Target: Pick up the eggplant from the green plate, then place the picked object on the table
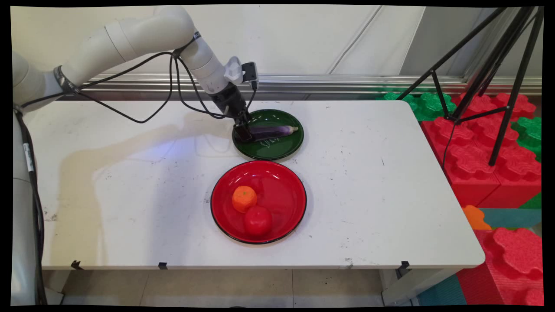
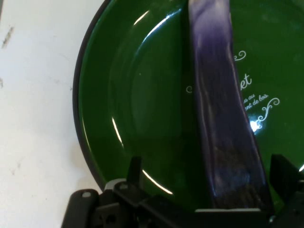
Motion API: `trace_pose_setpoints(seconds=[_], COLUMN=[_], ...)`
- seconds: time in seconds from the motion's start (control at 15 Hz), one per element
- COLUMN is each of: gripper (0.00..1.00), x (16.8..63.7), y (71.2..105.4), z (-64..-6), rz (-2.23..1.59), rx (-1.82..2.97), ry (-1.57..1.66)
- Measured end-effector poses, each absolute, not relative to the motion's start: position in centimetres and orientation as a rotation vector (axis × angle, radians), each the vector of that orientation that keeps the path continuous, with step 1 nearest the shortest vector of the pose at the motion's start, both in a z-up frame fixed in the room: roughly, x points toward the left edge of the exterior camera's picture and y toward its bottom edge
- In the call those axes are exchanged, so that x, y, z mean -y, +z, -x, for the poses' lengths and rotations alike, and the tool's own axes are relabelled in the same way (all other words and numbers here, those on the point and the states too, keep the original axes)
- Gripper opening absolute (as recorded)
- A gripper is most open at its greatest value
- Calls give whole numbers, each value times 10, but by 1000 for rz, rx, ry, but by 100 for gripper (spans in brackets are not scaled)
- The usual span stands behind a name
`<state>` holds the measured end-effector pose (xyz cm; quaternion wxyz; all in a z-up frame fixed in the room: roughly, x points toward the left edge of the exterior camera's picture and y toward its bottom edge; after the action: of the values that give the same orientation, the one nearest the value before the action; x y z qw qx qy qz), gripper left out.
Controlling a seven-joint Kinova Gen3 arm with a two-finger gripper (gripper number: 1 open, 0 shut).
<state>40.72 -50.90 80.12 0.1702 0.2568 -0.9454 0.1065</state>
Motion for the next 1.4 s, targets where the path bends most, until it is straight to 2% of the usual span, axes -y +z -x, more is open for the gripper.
trace_pose_setpoints(seconds=[0.4, 0.47, 1.4], gripper=[100, 0, 0], x=[513, 513, 517], y=[797, 796, 808], z=[-406, -406, -411], rz=[-752, -756, -843], rx=[2677, 2675, 2617], ry=[296, 292, 281])
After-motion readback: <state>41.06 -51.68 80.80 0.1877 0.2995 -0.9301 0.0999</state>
